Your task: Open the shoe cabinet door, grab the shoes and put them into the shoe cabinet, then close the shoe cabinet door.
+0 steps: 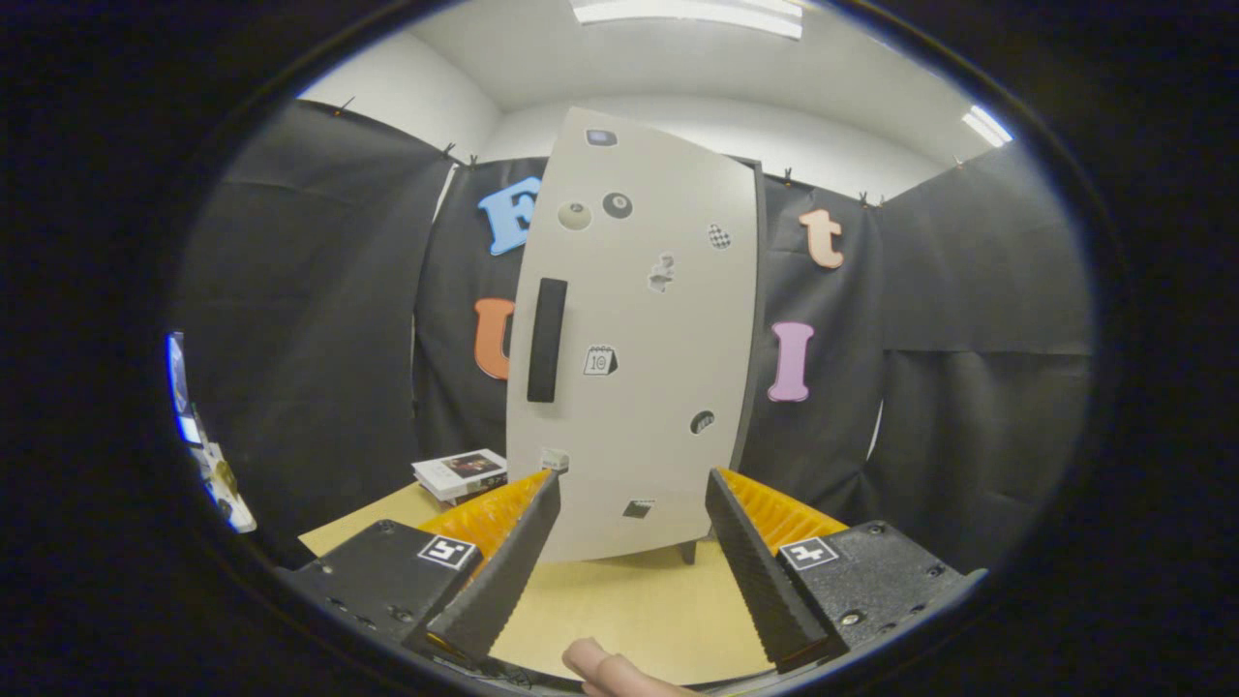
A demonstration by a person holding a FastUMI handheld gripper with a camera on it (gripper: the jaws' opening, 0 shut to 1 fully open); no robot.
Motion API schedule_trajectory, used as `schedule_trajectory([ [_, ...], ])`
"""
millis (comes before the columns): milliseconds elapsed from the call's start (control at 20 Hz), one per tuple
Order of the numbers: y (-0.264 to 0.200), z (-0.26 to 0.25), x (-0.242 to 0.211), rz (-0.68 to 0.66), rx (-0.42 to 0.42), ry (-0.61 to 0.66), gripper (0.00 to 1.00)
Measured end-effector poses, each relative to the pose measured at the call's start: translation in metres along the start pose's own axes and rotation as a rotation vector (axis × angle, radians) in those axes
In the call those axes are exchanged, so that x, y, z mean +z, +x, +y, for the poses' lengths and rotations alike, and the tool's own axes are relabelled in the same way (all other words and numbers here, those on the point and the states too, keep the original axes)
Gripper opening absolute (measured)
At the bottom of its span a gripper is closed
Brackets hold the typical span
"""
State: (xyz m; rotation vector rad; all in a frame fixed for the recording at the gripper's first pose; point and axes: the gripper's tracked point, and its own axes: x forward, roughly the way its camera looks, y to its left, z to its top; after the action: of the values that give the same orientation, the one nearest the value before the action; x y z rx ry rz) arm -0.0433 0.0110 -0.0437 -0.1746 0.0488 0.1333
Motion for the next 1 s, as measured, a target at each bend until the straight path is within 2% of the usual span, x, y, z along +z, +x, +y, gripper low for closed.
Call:
schedule_trajectory([
  [300, -0.037, -0.046, -0.007, -0.001, -0.037, 0.036, 0.99],
  [600, -0.069, -0.101, -0.003, -0.027, -0.116, 0.051, 0.99],
  [1000, -0.098, -0.117, -0.002, -0.047, -0.122, 0.038, 0.99],
])
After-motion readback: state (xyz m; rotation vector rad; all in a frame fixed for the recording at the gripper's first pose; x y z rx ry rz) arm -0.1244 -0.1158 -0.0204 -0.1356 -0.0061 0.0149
